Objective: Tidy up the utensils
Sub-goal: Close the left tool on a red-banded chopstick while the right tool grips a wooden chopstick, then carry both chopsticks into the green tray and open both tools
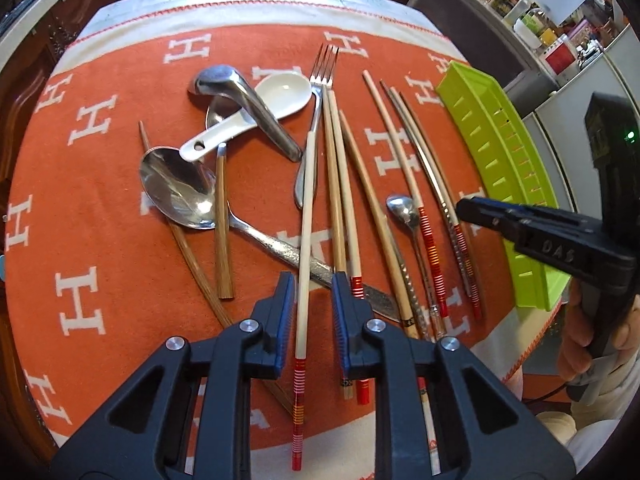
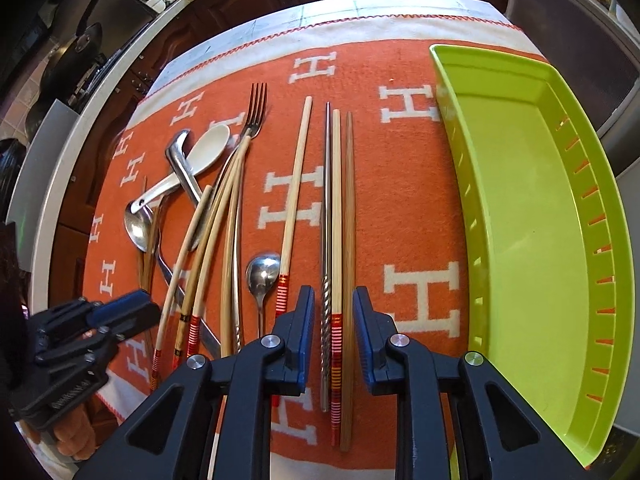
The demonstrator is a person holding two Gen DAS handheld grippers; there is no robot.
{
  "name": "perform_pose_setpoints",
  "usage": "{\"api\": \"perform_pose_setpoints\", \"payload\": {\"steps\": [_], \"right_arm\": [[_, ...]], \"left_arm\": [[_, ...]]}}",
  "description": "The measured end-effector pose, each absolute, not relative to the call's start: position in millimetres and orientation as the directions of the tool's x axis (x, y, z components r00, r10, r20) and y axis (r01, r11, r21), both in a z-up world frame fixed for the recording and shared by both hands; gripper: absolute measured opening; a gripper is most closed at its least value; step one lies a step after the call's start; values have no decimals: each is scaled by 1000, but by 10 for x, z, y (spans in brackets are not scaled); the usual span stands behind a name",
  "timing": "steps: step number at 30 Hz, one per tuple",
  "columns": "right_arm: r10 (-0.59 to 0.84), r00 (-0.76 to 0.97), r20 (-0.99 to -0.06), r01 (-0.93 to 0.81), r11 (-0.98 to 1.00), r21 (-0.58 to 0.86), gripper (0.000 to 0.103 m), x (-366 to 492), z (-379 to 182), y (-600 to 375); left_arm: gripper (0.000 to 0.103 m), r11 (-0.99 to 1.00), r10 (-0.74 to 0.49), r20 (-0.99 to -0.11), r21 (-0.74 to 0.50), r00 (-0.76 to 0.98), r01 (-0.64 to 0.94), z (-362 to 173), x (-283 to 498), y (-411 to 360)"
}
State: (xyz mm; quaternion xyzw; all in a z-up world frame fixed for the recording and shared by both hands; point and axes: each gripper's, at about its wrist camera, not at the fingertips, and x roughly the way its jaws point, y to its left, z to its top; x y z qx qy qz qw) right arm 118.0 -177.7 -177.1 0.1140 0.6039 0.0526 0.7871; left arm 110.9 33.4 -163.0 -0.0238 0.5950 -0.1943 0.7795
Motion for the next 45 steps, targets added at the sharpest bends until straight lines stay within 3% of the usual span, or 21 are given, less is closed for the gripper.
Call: {"api": "perform_pose_setpoints", "payload": {"steps": [2,6,19,26,29,30,32,38,45], "right_arm": [[203,269,-942,60,972,226,20,1205,-1779,-1788],[176,258,-950,70,977,200,9,1253,-1841,-1813],[110,260,-959,-5,994,112,8,1299,-1896,-1687],[79,254,-964,-51,996,68,15,1278,-1928,-1578],[68,280,-958,-57,997,54,14,1270,-1910,-1557],[65,288,-955,-57,997,51,10,1261,-1902,-1545],[79,297,-952,-38,997,71,7,1256,-1893,-1578],[188,325,-927,17,979,204,6,1153,-1760,-1788],[263,394,-881,19,956,293,6,840,-1303,-2027]], "left_arm": [[16,925,-323,-923,-261,210,275,-1677,1126,329],[16,929,-311,-929,-254,199,269,-1760,1152,338],[16,930,-314,-930,-259,193,262,-1788,1196,332],[17,941,-274,-941,-219,197,259,-1781,1204,252],[17,946,-256,-947,-204,194,253,-1786,1221,205],[16,947,-253,-948,-202,193,248,-1786,1226,193],[5,946,-268,-947,-223,178,236,-1796,1238,179],[3,949,-275,-942,-234,191,212,-1766,1195,153],[3,932,-345,-902,-298,260,205,-1270,1048,87]]}}
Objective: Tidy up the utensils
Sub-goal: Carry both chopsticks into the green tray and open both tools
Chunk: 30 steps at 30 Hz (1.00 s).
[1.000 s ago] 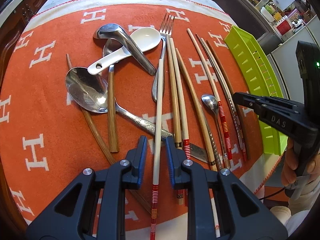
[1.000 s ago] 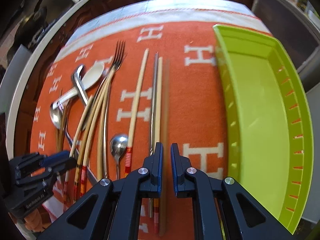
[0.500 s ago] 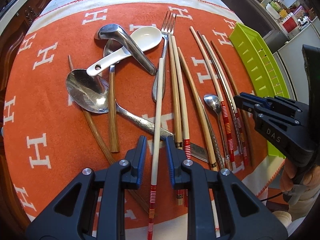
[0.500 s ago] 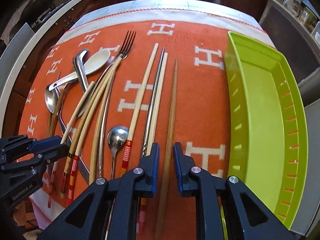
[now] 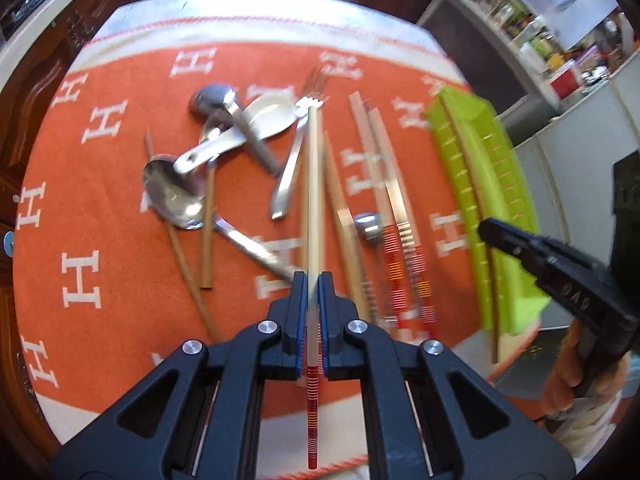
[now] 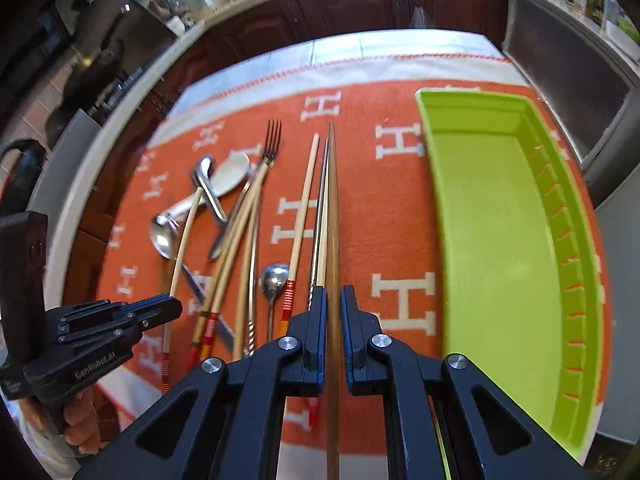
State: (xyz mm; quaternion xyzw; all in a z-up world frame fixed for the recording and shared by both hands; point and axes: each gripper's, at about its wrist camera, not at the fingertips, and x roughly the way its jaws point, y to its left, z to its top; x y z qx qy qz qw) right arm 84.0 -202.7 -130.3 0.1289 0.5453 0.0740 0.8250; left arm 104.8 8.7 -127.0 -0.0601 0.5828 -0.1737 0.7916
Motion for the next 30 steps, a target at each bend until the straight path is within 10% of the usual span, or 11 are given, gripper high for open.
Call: {"api": "perform_pose_setpoints", "payload": {"steps": [13,30], "right_arm": [[137,479,-867,150,960,235,7,522,-859,-3169],[111,462,-880,204,952,227,27,515,-1091,-3609]], "left_arm": [[3,839,-524,-828,-459,201,292,-687,1387,-1560],[4,913,-335,-913,-253,233,320,-1113,1334,-2031]]}}
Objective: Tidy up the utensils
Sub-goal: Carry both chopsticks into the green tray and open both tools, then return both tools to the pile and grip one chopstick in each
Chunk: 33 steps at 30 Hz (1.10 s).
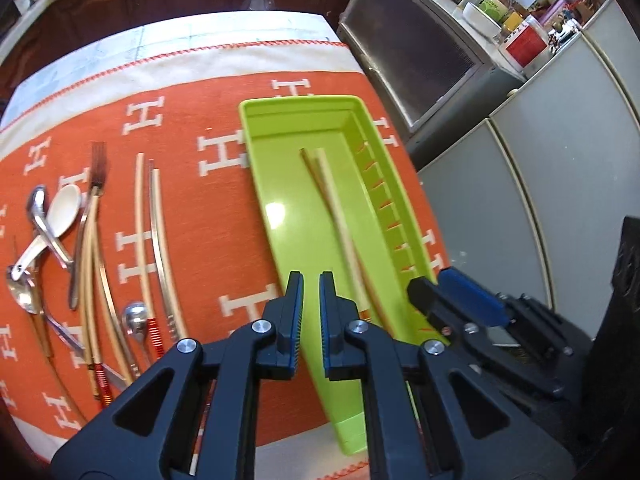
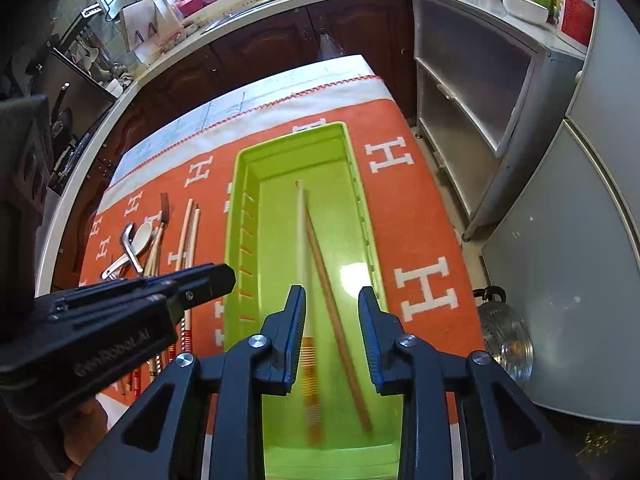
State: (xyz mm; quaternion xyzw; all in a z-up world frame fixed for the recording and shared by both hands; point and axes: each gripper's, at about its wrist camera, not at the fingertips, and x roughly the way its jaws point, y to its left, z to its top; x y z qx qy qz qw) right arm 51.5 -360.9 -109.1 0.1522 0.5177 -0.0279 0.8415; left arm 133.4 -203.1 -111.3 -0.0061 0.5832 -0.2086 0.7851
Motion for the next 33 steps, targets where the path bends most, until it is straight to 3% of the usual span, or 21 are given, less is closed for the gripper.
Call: {"api": "perform_pose_setpoints", "payload": {"steps": [20,26,33], "right_arm": [[216,524,-824,33,961,274,28,181,-533,-2679],[256,513,-820,-33,960,279,28,194,-464,-2335],[277,484,-830,-85,959,271,28,279,-500,-2030]], "left_arm": [[5,963,-180,-886,-71,428,259,-452,857,-639],[11,981,-128,-867,-39,481,190,-323,763,-134],[12,980,-98,-845,9,526,197,-343,641,-13]]}}
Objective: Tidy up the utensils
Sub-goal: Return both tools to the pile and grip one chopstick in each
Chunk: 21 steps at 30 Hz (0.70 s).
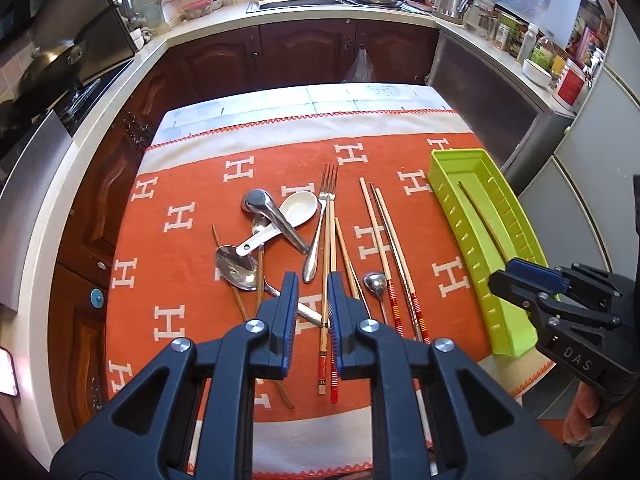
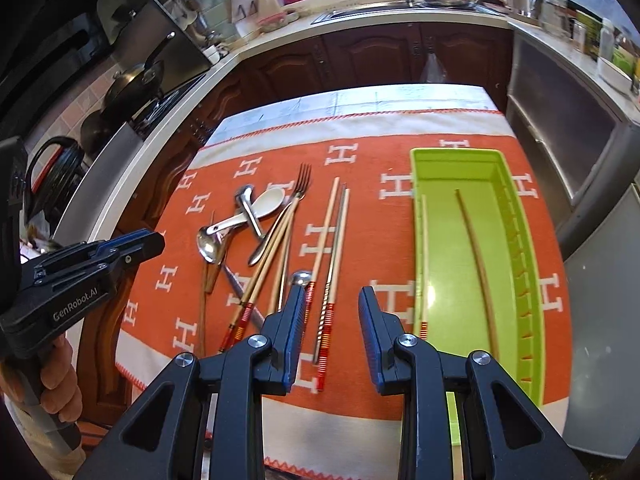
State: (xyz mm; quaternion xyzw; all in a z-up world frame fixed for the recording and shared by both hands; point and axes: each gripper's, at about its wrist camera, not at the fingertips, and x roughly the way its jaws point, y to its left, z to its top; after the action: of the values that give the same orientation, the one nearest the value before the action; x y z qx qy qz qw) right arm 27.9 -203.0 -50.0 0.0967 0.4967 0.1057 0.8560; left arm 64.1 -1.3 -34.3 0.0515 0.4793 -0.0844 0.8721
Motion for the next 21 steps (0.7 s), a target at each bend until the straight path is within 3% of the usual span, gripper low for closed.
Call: {"api": "perform_pose_setpoints", "payload": {"steps": [7,21], "right_arm": [[290,440,-850,-90,956,280,28,387,-769,-1871],[280,342,-897,-41,958,283,28,704,-1533,-1691]], "left_arm": [[12,975,-122,-861,-10,493,224,-689,660,-5],[12,961,-246,-913,-186,326,206,-1507,1086,229]]}}
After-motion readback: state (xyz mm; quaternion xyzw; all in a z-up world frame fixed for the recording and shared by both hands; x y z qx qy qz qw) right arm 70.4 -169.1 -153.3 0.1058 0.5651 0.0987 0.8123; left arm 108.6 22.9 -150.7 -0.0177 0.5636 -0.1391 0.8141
